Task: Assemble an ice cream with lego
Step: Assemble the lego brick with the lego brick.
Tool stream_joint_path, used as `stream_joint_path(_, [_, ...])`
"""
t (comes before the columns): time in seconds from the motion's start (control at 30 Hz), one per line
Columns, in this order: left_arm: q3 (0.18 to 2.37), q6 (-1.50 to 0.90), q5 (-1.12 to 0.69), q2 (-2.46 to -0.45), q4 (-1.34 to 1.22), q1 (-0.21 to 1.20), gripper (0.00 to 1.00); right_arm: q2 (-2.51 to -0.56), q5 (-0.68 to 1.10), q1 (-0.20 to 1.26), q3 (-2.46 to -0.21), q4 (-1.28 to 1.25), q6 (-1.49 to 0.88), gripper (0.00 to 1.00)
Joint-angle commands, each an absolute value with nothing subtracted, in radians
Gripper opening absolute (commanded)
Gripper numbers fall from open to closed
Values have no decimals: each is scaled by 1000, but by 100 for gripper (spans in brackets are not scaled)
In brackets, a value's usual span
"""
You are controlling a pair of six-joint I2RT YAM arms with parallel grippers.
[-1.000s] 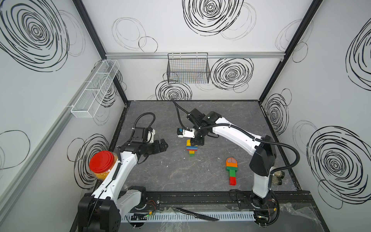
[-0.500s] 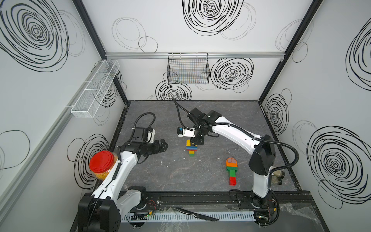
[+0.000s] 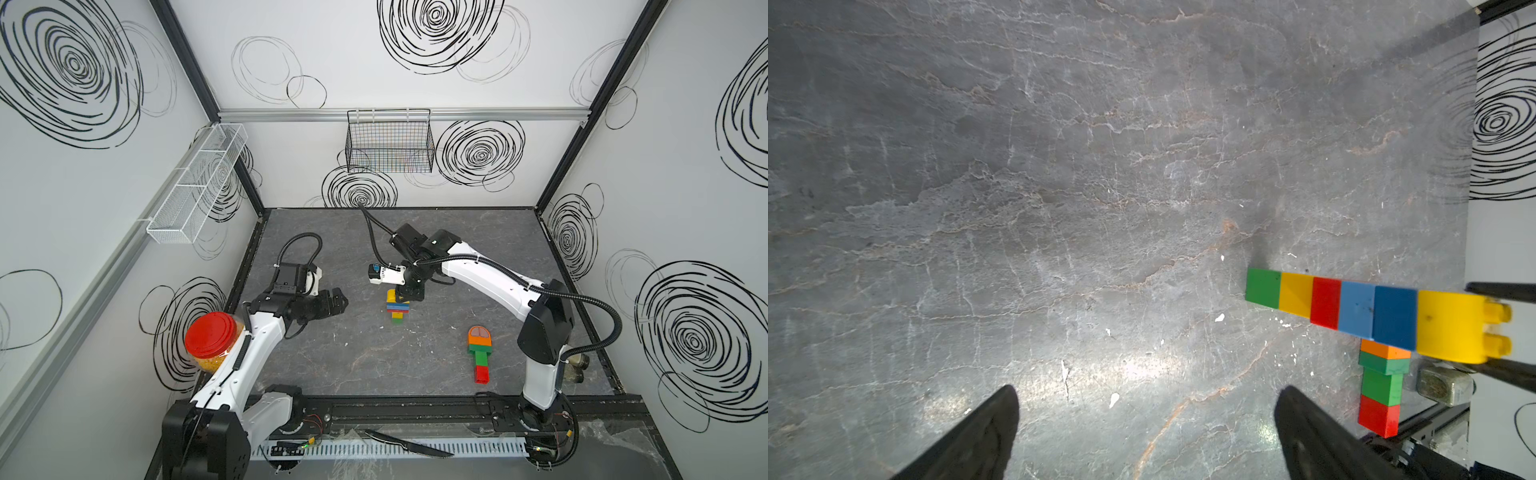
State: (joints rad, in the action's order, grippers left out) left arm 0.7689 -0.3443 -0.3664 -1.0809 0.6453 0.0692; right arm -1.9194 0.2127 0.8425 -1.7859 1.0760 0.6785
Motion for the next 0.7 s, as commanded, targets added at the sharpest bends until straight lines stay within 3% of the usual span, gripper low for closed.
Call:
stream_joint_path(0.0, [801,-330,-369,-1086,635,71,99,-2019,234,837,-1766,1229,709,0])
stream_joint_path(0.67, [805,-309,-347,-1074,662,67,99,-2044,235,854,-1624,1203,676,0])
